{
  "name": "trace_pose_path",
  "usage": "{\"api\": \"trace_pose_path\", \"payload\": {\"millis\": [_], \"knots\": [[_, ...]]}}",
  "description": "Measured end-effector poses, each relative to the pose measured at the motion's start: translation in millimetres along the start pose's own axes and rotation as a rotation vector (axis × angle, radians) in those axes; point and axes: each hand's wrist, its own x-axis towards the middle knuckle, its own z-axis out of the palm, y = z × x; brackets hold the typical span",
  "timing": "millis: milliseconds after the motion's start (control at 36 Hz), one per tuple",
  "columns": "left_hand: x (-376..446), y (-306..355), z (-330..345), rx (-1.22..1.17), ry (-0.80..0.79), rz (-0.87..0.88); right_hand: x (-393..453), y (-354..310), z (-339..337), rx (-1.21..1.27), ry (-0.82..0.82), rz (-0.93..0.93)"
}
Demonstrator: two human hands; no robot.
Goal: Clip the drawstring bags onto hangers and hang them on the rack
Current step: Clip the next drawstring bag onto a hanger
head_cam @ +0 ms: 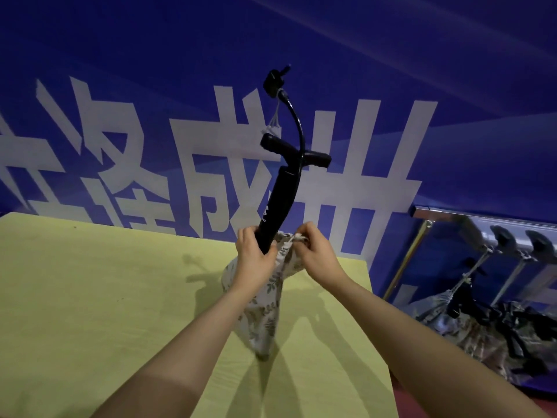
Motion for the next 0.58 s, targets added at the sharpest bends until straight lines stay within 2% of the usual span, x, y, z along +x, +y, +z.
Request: {"api": "trace_pose_path", "payload": {"millis": [111,222,361,472,583], "knots": [[0.9,12.5,2.5,-0.072,0.01,-0.001,4.5,-16.9,6.0,0.119,0.119,0.019],[-0.8,15.8,2.2,-0.077,-0.016,-0.019,5.8,-33.4,2.1,0.138,0.08,0.018],[-2.9,10.3,-0.4,0.048,-0.067,-0.025,5.4,-36.1,4.4,-0.007,0.009,-0.038],[-6.0,9.5,-3.5,0.106,-0.097,-0.009,4.6,-41.0,8.7,0.045,0.036,-0.024],[-6.9,10.1,-6.7,0.134,-0.096,0.012,7.2,-37.0,14.1,-0.09,0.094,-0.038]]}}
